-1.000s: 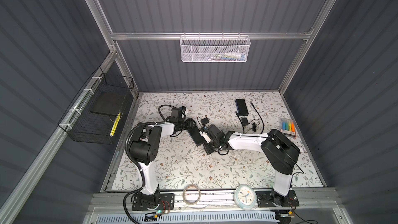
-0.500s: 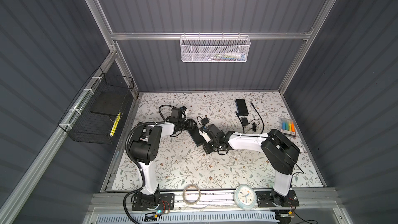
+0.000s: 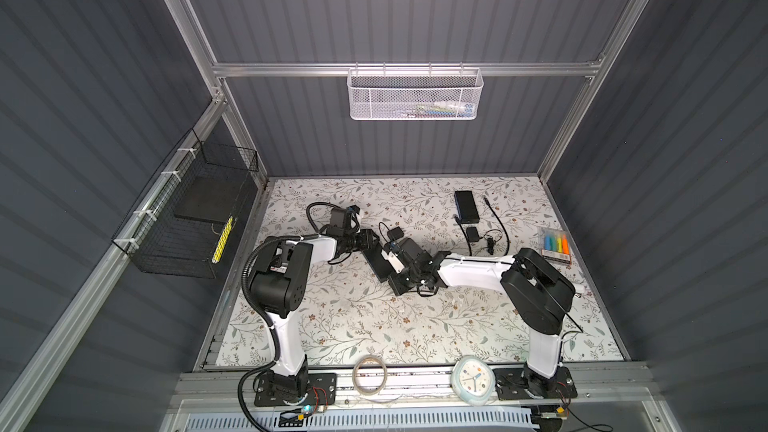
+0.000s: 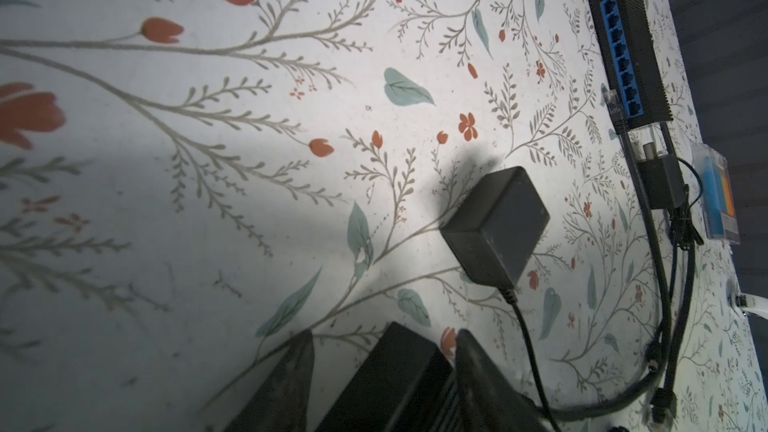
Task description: Insert the plug into the switch port
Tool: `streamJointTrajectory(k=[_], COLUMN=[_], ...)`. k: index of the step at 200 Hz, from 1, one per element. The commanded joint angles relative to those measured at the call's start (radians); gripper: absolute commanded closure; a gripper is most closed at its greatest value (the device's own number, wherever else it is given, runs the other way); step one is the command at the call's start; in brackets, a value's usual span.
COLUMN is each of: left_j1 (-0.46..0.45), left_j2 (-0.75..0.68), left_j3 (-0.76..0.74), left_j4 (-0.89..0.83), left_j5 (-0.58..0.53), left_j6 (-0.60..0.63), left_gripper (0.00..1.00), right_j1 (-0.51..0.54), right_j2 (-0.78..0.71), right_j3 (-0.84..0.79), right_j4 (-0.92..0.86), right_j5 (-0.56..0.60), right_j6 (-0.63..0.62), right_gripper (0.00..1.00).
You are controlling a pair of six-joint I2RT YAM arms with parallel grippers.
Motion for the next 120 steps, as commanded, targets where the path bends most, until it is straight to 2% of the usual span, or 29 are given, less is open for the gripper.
streamJointTrajectory(k=[1,120], left_j1=[0.004,0.004], left_j2=[0.013,0.019], left_j3=[0.011,0.006], left_j4=[-0.024,-0.030], left_j5=[0.022,0.019], left_j6=[0.011,0.019], left_gripper=[0.45,0.45], right_j1=[0.000,-0.015], right_j2=[0.026,-0.022], right_j3=[0.024,0.011], right_j4=[-0.010,-0.021], right_j5=[-0.003,0.034], right_j6=[0.011,0.006], right_gripper=[1.00,1.00])
